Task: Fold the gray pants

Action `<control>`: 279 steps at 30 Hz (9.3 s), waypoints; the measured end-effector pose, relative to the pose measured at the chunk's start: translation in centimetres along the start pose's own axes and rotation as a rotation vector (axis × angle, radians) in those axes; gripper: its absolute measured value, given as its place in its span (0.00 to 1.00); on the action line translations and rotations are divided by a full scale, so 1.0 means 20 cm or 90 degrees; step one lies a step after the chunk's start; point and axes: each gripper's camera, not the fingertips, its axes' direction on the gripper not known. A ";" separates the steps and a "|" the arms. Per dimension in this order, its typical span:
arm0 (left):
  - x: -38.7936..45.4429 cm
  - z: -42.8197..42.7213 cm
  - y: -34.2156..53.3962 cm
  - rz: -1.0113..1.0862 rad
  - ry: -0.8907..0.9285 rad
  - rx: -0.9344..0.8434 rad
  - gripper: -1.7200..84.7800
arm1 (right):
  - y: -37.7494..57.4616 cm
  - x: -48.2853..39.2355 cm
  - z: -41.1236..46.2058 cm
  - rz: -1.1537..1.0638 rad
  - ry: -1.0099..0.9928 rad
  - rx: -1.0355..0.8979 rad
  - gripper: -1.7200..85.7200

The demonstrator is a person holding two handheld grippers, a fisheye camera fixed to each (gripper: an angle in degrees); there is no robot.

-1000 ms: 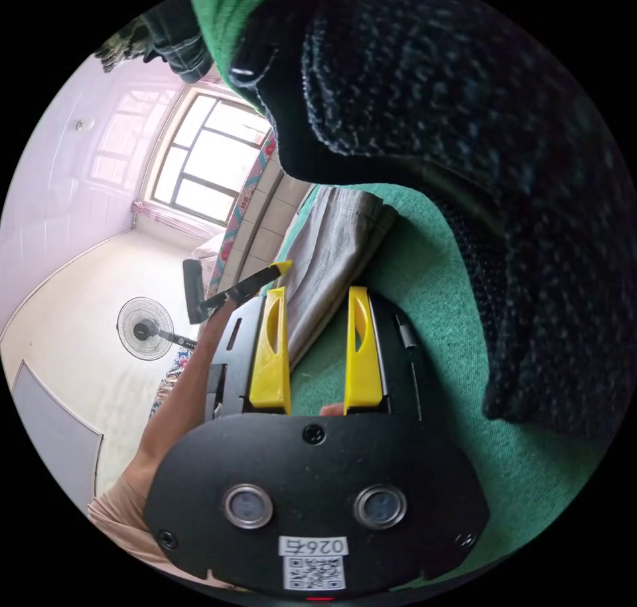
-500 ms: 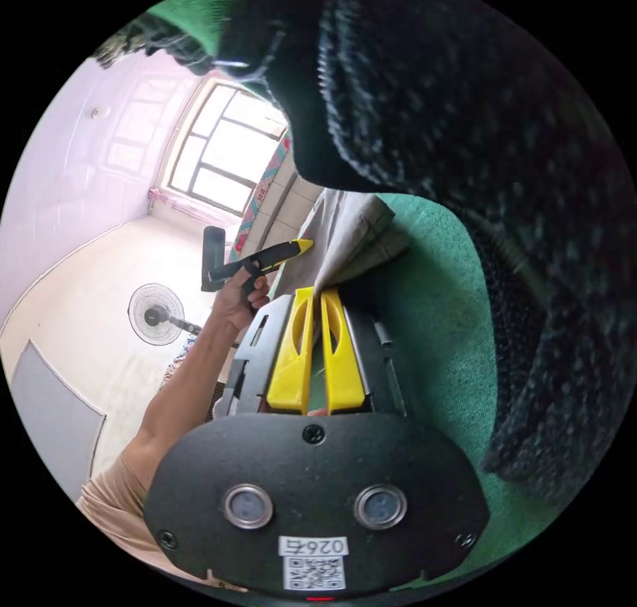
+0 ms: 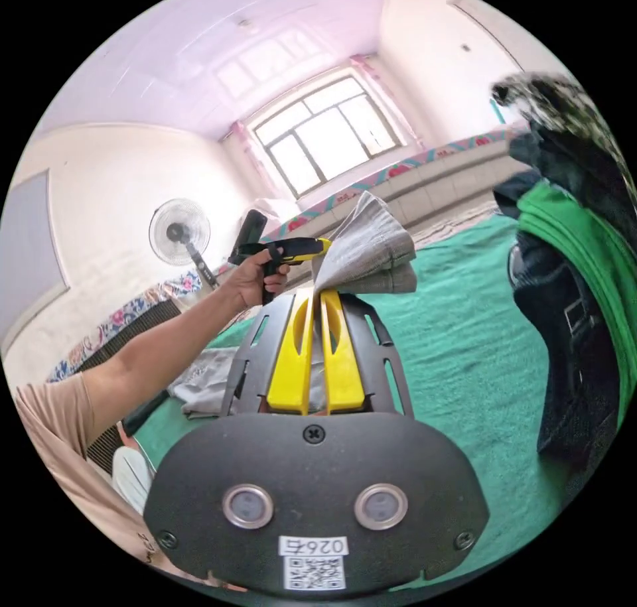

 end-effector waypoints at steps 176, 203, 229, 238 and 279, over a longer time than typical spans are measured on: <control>1.49 -0.26 2.42 0.081 -0.923 -0.327 0.01 | 1.87 0.54 2.68 -0.528 -0.035 -0.633 0.01; 0.36 -1.37 3.22 -0.453 -0.370 0.138 0.04 | -0.34 0.92 2.49 -0.074 -0.097 -0.531 0.02; -0.39 -1.42 3.52 -0.450 -0.104 0.130 0.19 | -2.21 2.02 2.38 0.215 -0.202 -0.546 0.17; -0.40 -1.43 3.53 -0.426 -0.087 0.095 0.16 | -2.26 2.33 2.50 0.180 -0.277 -0.604 0.13; 2.52 -2.18 4.09 -0.118 -0.602 0.211 0.10 | 1.89 3.14 2.65 -0.435 -0.026 -0.267 0.02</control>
